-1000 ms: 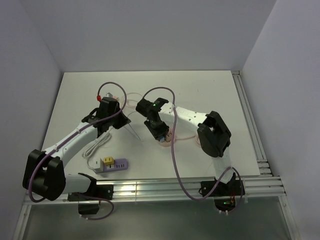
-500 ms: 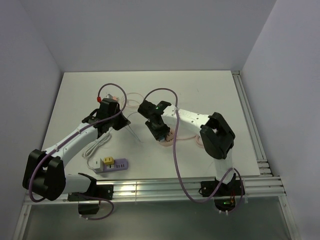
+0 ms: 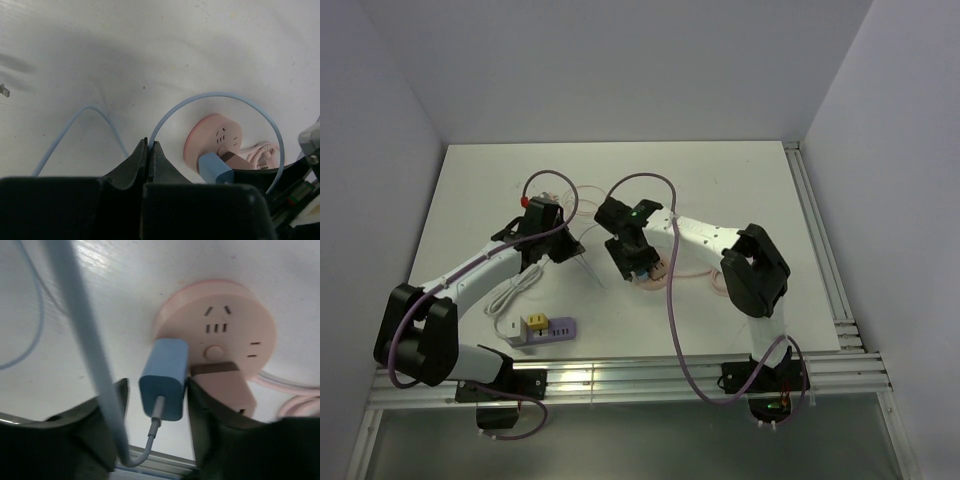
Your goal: Insert the plug
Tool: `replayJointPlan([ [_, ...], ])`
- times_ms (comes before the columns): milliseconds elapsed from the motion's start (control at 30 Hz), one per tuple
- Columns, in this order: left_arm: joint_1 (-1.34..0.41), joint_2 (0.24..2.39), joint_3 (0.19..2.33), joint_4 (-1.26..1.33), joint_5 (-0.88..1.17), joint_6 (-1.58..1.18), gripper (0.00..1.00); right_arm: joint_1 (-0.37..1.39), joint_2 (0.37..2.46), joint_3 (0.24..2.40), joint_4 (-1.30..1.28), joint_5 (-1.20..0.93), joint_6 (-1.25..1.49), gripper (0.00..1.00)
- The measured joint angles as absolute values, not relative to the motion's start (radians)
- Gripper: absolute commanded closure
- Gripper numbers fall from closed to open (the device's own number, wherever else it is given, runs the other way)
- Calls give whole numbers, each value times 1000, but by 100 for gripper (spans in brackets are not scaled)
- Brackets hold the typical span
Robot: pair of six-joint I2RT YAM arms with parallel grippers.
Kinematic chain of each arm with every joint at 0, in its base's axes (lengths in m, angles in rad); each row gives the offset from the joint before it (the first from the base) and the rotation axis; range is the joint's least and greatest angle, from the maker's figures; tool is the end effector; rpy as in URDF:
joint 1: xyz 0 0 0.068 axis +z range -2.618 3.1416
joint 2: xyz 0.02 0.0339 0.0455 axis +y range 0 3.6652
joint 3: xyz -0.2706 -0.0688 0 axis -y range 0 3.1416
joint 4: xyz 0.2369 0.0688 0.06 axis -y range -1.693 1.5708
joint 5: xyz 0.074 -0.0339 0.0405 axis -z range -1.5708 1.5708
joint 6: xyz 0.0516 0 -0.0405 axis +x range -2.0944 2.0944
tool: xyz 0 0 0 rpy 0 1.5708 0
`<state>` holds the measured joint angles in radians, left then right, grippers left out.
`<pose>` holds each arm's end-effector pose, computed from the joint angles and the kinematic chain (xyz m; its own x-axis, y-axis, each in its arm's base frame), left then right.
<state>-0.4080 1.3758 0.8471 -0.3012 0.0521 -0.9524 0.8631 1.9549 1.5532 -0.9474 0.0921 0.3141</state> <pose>0.2625 -0.1164 0.2187 -0.7418 -0.5658 -0.3600 -0.3035 0.7619 -0.5722 0.2574 0.2936 0.2047 -0.8329 -0.5003 -0.2368 -0.5112 0.8593 -0.0174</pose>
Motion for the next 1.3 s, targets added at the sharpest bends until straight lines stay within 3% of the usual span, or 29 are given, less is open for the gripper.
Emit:
replayJointPlan([
  [133,-407,1394,847,-297,72,-960,100,866,1946,1558,-942,74,326,34],
  [167,-407,1394,847,-296,75,-963,100,867,1940,1557,-942,74,331,29],
  [433,-407,1394,847,-274,84,-983,100,879,1792,1489,-937,111,361,28],
  [700,-407,1394,847,-266,89,-989,100,892,1725,1414,-899,152,339,35],
  [1167,-407,1420,847,-252,100,-985,99,892,1841,1439,-790,179,251,43],
  [1267,-407,1421,847,-250,105,-984,100,892,1855,1442,-787,188,242,48],
  [1300,-407,1422,847,-249,108,-984,100,892,1856,1444,-788,191,240,54],
])
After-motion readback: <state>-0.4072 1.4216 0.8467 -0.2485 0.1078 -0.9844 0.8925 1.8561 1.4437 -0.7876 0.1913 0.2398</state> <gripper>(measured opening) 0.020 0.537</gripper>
